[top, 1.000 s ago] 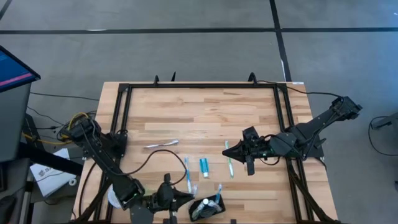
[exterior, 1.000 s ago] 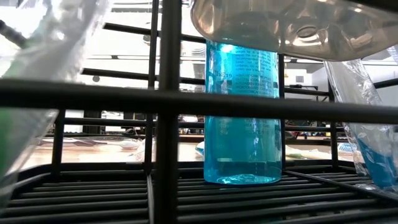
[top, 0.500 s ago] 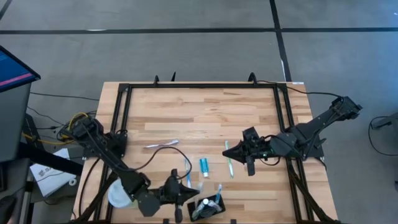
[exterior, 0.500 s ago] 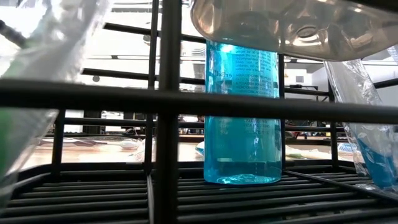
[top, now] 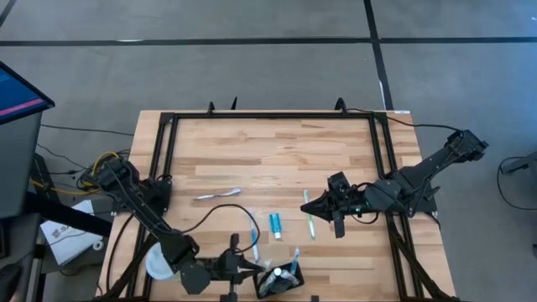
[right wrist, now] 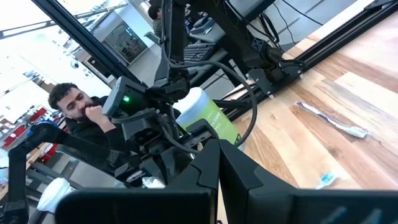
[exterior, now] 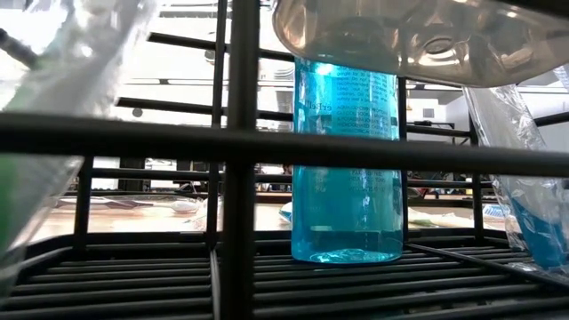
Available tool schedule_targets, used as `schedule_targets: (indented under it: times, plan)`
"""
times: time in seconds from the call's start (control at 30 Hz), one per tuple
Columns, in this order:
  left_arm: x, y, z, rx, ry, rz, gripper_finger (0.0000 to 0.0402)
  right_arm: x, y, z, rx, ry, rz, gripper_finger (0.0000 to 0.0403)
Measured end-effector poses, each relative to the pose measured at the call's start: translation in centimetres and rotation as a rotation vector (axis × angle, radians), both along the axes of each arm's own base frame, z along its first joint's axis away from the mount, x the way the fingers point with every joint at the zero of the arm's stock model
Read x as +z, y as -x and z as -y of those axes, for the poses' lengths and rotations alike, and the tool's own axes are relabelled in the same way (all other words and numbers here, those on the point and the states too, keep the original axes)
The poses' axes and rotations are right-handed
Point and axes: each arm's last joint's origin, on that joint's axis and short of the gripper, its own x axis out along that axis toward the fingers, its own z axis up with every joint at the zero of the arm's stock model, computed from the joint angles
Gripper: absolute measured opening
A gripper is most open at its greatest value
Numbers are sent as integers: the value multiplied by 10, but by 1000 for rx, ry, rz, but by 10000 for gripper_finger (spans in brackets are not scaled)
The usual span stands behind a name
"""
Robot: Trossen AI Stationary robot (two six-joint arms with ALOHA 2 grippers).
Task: Pick & Place toothbrushing station
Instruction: Put the orange toothbrush into the black wire organizer
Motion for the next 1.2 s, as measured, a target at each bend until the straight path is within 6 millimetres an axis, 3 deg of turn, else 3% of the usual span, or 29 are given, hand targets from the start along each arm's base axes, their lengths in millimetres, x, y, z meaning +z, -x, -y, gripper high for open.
schedule_targets:
  times: [0.13,0.5,0.8,1.2]
  plan:
    - [-3,-4,-1,-19,2,-7,0,0,0,0,0,0,0,0]
    - [-32,-10,8,-1,5,-47,0,0,0,0,1,0,-1,0]
    - [-34,-10,8,1,4,-51,0,0,0,0,1,0,-1,0]
    - [-53,2,10,-14,6,-88,0,-1,0,0,1,4,-6,0]
